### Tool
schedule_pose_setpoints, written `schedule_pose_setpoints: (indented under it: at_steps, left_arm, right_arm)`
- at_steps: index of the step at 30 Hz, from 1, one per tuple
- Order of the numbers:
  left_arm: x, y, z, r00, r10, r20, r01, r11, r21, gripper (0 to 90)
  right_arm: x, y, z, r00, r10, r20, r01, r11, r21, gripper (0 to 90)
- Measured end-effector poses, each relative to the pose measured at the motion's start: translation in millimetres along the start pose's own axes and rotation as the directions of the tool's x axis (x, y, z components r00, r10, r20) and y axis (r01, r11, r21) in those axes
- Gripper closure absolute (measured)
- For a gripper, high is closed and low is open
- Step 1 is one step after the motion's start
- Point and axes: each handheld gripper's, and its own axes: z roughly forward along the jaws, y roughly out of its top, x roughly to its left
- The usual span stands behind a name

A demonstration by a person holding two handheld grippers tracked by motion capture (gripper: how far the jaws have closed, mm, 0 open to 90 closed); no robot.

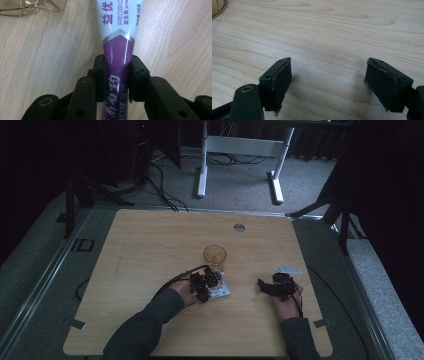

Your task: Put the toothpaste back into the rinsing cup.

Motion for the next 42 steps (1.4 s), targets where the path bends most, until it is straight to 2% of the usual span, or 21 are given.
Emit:
schedule_pose_setpoints:
  at_steps: [6, 16, 23, 32, 35, 42]
  left_arm:
    - [-0.7, -3.9, -1.8, 1.0000, -0.004, 0.002, 0.004, 1.0000, -0.004, 71.9]
    - [-1.8, -8.5, -12.6, 0.9998, -0.021, -0.003, 0.021, 0.9985, -0.050, 72.1]
    - [-2.8, -10.9, -18.4, 0.9996, -0.026, -0.009, 0.025, 0.9975, -0.066, 72.4]
    - [-2.6, -14.2, -29.5, 0.9995, -0.030, -0.011, 0.029, 0.9943, -0.102, 72.5]
    - [-2.9, -15.2, -33.4, 0.9989, -0.043, -0.018, 0.041, 0.9918, -0.121, 72.5]
    - [-3.0, -17.7, -47.7, 0.9987, -0.043, -0.027, 0.038, 0.9855, -0.165, 72.5]
  right_arm:
    - [0.0, 0.0, 0.0, 1.0000, -0.001, 0.000, 0.001, 1.000, 0.000, 21.1]
    - [-0.1, 0.0, 0.0, 1.0000, -0.001, 0.000, 0.001, 1.000, 0.000, 21.1]
    - [0.0, 0.0, 0.0, 1.0000, 0.000, 0.000, 0.000, 1.000, 0.000, 21.1]
    - [0.0, 0.0, 0.0, 1.0000, -0.001, 0.000, 0.001, 1.000, 0.000, 21.1]
    - [-0.1, 0.0, 0.0, 1.0000, -0.001, 0.000, 0.001, 1.000, 0.000, 21.1]
    - [0.0, 0.0, 0.0, 1.0000, 0.000, 0.000, 0.000, 1.000, 0.000, 21.1]
